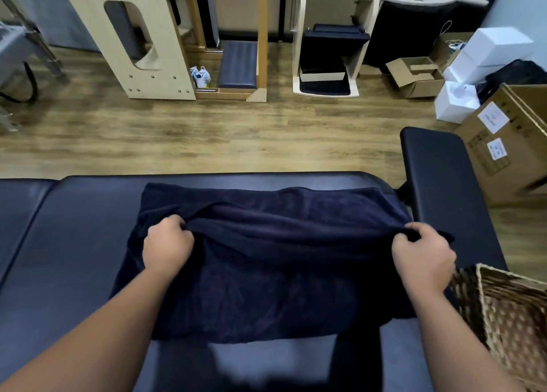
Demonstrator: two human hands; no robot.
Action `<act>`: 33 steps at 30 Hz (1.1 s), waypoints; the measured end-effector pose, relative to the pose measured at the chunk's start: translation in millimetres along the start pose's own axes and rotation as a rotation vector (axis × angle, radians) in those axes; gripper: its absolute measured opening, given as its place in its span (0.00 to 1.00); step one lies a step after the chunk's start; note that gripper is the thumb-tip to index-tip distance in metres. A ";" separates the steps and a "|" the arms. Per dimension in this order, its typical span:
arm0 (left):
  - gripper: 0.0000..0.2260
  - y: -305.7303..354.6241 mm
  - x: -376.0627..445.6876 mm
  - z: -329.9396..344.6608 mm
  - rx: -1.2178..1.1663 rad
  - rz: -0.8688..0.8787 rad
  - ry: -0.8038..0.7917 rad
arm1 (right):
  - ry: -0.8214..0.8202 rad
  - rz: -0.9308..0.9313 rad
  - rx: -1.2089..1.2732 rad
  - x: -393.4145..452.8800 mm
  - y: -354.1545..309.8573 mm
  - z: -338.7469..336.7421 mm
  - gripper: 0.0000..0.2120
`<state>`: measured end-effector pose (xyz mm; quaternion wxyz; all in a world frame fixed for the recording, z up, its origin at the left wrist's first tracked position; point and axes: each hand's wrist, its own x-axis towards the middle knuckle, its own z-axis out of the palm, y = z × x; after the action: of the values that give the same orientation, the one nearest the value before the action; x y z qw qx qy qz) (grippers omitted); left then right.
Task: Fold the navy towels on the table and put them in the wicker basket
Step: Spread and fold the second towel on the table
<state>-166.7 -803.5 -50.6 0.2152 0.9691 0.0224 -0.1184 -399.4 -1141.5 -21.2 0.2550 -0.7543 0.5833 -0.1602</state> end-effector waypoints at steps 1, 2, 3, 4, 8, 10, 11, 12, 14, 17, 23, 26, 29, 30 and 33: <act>0.14 6.2 8.6 -3.8 -0.052 -0.023 0.039 | 0.004 0.018 0.022 10.8 -10.9 -0.9 0.15; 0.14 13.4 16.9 -8.3 -0.122 -0.030 0.076 | 0.010 0.032 0.049 21.7 -22.0 -0.7 0.16; 0.17 21.4 25.0 -13.6 -0.220 -0.015 0.092 | 0.016 0.038 0.082 32.8 -31.9 1.8 0.17; 0.23 27.8 32.5 -18.3 -0.307 0.016 0.084 | 0.020 0.033 0.129 41.4 -41.9 3.7 0.19; 0.24 27.0 50.3 -16.7 -0.052 0.205 -0.040 | -0.171 0.021 0.049 64.9 -65.5 25.8 0.18; 0.15 14.5 48.5 -11.4 0.133 0.243 -0.100 | -0.333 -0.036 -0.136 63.1 -66.9 41.8 0.21; 0.14 6.3 46.1 -8.7 0.181 0.220 -0.126 | -0.393 -0.088 -0.230 58.5 -65.9 50.5 0.22; 0.16 -2.5 43.0 -6.2 0.205 0.178 -0.148 | -0.429 -0.151 -0.320 51.1 -64.2 60.4 0.23; 0.24 -17.7 33.3 -2.3 0.214 0.090 -0.139 | -0.443 -0.279 -0.477 29.2 -64.6 78.2 0.21; 0.32 -35.5 20.6 -0.3 0.145 -0.012 -0.013 | -0.429 -0.564 -0.518 -12.1 -80.0 105.7 0.21; 0.19 -75.1 4.3 -15.1 0.193 -0.207 0.018 | -0.514 -0.970 -0.380 -97.6 -101.9 143.6 0.30; 0.19 -105.0 -2.4 -18.8 0.131 -0.207 -0.019 | -0.586 -1.132 -0.415 -128.3 -96.9 153.6 0.30; 0.11 -127.5 -11.2 -21.1 -0.009 -0.140 -0.042 | -0.717 -1.145 -0.553 -147.2 -96.4 164.1 0.26; 0.12 -133.2 -15.4 -23.1 -0.064 -0.136 -0.052 | -0.737 -1.122 -0.580 -153.1 -99.1 165.4 0.27; 0.17 -151.2 -28.4 -33.2 -0.057 -0.214 -0.147 | -0.764 -1.127 -0.597 -176.0 -109.1 166.3 0.32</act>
<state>-201.3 -652.3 -76.9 0.2298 0.9434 0.1131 -0.2109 -269.8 -918.7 -85.1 0.1034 -0.9797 -0.0025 0.1720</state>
